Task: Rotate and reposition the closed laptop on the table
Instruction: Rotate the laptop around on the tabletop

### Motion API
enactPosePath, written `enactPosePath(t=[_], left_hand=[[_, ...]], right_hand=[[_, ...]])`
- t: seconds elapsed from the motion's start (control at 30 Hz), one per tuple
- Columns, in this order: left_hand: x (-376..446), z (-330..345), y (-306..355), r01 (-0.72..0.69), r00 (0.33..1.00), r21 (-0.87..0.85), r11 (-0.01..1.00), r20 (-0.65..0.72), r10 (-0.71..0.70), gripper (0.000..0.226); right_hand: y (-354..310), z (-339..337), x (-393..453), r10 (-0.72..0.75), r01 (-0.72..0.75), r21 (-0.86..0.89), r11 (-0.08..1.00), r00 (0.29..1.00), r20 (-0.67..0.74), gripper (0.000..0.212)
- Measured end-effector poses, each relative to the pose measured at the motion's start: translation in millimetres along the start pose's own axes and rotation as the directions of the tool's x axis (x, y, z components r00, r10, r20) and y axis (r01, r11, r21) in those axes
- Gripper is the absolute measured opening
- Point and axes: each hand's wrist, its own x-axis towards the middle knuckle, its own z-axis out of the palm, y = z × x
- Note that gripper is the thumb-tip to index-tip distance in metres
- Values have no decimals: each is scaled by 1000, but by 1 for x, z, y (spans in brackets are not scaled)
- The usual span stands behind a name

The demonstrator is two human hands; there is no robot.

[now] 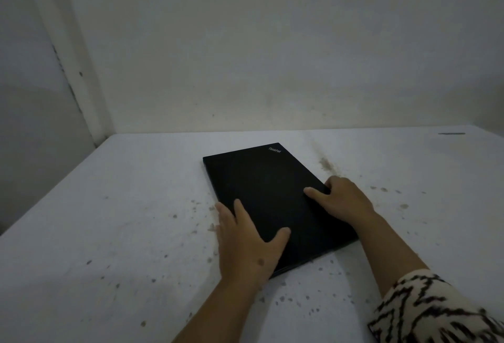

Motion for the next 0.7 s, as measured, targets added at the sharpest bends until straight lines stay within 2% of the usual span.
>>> enactPosePath(t=[0.2, 0.3, 0.57, 0.7], left_hand=[[5, -9, -2, -76, 997, -278, 957, -49, 65, 86], [13, -20, -4, -123, 992, -355, 927, -72, 104, 76], [48, -52, -18, -139, 982, -384, 913, 63, 176, 63], [52, -60, -21, -173, 982, -296, 939, 20, 187, 56]], right_hand=[[1, 2, -2, 2, 0, 34, 999, 998, -69, 56], [0, 1, -9, 47, -43, 59, 997, 996, -71, 56], [-5, -3, -46, 81, -81, 43, 996, 997, 14, 49], [-11, -5, -58, 69, -73, 52, 996, 994, 83, 46]])
